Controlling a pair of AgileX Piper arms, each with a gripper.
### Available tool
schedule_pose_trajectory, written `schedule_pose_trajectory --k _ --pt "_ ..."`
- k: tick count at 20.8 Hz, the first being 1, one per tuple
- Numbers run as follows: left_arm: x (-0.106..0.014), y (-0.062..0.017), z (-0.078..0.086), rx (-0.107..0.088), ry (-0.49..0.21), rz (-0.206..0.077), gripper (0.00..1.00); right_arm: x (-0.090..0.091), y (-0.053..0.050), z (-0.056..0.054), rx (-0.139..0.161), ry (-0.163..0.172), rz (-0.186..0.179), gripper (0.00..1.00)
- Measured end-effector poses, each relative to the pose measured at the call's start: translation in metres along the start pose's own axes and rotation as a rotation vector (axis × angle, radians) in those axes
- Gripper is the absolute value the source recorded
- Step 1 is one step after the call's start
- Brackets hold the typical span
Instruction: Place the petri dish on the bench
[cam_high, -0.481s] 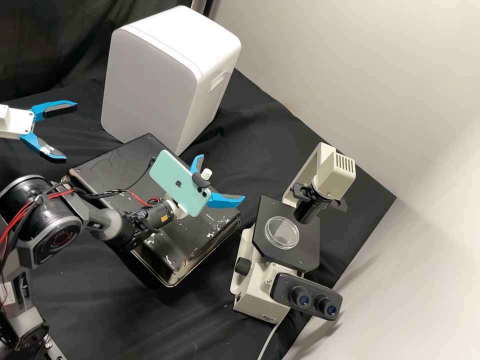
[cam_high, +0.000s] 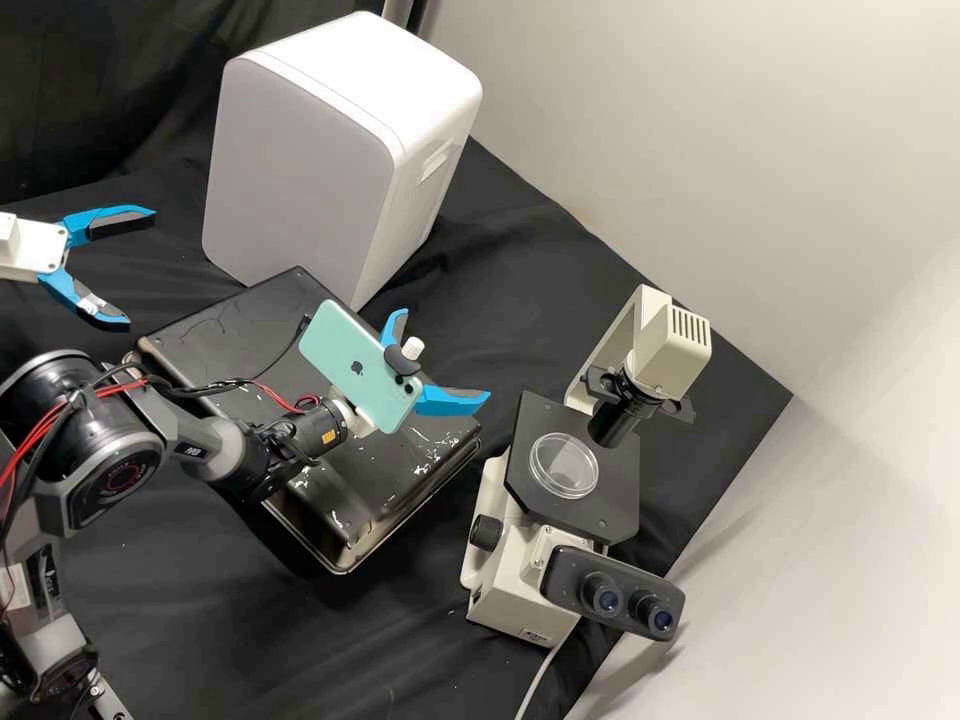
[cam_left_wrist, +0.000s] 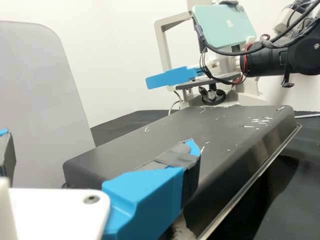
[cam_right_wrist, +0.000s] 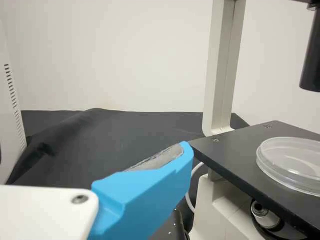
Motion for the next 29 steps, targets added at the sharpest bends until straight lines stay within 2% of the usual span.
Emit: schedule_pose_trajectory --k 2,4,7,11,12,17,22,25,29 --pt "0.0 0.0 0.0 0.0 0.0 0.0 1.0 -0.003 0.003 0.008 -0.001 -0.026 0.011 1.0" --pt "0.0 0.0 0.0 0.0 0.0 0.0 1.0 -0.006 0.009 0.018 0.013 -0.061 0.03 1.0" --pt "0.0 0.0 0.001 0.006 -0.003 0.0 1.0 -0.009 0.018 0.029 0.051 -0.101 0.059 1.0" --pt "0.0 0.0 0.001 0.007 -0.005 0.0 1.0 -0.011 0.028 0.039 0.076 -0.13 0.096 1.0" --pt "0.0 0.0 0.001 0.007 -0.005 0.0 1.0 -0.011 0.029 0.041 0.077 -0.133 0.097 1.0" --pt "0.0 0.0 0.001 0.007 -0.005 0.0 1.0 -0.011 0.031 0.047 0.043 -0.123 0.061 1.0" --pt "0.0 -0.0001 0.001 0.009 -0.01 -0.001 1.0 -0.011 0.032 0.049 0.029 -0.118 0.051 1.0" --pt "0.0 -0.0005 0.003 0.016 -0.027 -0.005 1.0 -0.011 0.039 0.052 0.028 -0.123 0.07 1.0" --pt "0.0 -0.0006 0.003 0.017 -0.028 -0.006 1.0 -0.011 0.045 0.056 0.047 -0.135 0.093 1.0"
